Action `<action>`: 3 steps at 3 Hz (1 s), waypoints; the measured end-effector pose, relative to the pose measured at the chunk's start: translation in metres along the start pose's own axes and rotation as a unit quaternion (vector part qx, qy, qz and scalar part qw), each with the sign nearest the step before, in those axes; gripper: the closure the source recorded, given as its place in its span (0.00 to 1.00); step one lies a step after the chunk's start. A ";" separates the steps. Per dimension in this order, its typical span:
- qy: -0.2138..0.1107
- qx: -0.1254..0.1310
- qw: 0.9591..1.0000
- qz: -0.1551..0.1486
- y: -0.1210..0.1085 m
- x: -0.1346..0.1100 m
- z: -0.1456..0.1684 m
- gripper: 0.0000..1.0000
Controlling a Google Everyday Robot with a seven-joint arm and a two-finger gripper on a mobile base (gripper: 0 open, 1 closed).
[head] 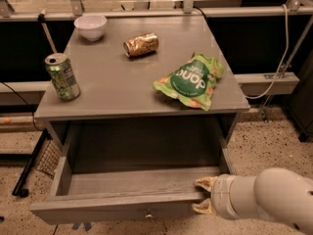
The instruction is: Open top drawer
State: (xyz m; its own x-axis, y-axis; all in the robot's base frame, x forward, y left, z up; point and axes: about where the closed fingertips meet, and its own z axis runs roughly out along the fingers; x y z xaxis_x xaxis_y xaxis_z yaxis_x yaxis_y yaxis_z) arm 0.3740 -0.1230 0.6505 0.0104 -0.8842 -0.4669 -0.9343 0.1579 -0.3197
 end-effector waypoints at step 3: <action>0.004 0.011 1.000 0.009 0.022 0.000 -0.012 0.28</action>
Offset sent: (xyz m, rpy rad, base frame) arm -0.0235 -0.0022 0.0009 0.0023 -0.0068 -0.0288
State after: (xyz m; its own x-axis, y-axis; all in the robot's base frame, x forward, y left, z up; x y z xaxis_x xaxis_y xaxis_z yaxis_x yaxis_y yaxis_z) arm 0.3492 -0.1246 0.6530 -0.0094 -0.8851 -0.4654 -0.9262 0.1831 -0.3296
